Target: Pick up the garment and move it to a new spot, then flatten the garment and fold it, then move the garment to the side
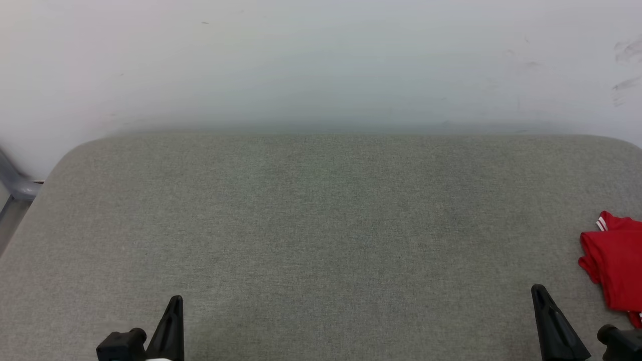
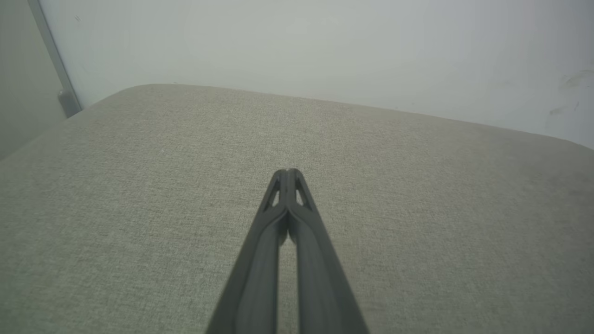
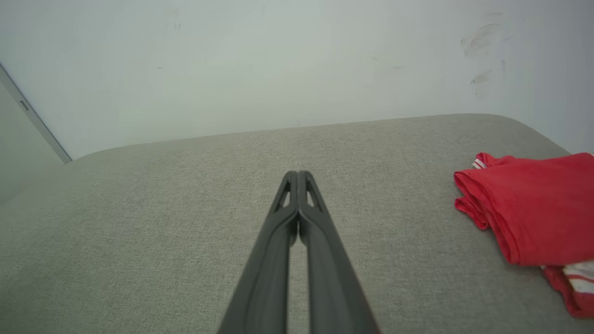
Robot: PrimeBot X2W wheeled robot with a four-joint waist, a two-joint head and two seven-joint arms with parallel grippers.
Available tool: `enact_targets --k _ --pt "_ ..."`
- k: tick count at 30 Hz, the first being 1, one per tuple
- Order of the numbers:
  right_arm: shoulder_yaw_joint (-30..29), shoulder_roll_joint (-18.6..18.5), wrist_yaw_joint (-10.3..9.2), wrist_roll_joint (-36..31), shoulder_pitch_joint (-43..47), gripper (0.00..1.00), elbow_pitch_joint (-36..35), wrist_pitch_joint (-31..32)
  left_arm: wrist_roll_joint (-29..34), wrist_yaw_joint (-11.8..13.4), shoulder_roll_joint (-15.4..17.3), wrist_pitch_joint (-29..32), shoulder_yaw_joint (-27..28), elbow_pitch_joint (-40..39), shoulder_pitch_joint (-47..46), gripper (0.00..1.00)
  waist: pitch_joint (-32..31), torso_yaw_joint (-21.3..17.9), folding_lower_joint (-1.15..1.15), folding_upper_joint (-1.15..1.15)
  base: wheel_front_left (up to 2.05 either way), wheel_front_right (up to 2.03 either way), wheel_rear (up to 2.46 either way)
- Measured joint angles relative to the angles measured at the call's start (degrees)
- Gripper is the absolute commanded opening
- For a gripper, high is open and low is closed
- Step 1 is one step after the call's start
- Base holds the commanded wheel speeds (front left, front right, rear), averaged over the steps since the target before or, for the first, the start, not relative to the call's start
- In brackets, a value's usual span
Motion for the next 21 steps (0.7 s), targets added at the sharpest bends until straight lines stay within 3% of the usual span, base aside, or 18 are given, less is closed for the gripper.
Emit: enact_targets --k 21 --pt "0.9 -1.0 -0.01 24.1 -5.2 0.0 5.9 1.9 -22.4 -0.9 -1.0 5.4 1.6 0.8 -2.9 0.0 0.4 -0.3 0.0 0.0 0.0 0.0 0.0"
